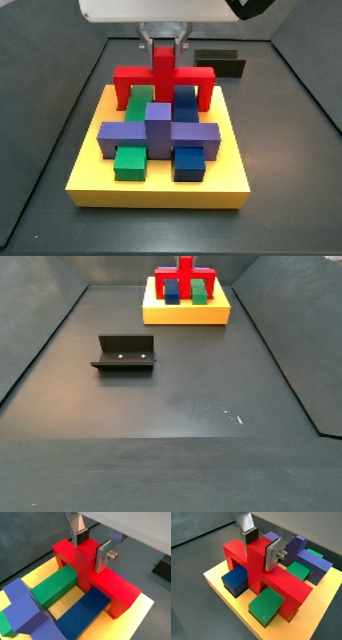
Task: Pick up the red object. Move up. Place the red object on the fixture. Regrasp the red object. Move to above the board. Insert the red object.
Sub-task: Insert the red object.
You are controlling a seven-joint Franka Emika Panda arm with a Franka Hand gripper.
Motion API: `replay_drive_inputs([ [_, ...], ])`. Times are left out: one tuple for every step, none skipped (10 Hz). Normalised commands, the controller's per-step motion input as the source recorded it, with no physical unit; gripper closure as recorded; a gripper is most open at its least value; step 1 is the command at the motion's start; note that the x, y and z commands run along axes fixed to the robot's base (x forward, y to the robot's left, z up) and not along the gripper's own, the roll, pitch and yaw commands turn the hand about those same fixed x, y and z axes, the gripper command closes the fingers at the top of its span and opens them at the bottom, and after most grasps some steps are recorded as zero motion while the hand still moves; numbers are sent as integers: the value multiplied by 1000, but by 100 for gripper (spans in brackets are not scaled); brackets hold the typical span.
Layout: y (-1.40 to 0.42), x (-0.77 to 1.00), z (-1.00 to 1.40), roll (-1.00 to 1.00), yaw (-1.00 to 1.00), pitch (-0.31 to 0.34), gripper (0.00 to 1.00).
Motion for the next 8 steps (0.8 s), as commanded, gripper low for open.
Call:
replay_drive_inputs([
  [0,91,0,227,0,151,100],
  [-129,0,-474,230,0,-11,100],
  [-120,-69,-549,163,0,-87,100],
  [-137,-123,-534,84,0,-159,100],
  [-149,-180,-471,0,49,-223,100],
  [-177,-74,-303,0,63,-174,100],
  [-57,-37,-223,-41,43,-131,100],
  [0,0,-206,-51,51,-109,100],
])
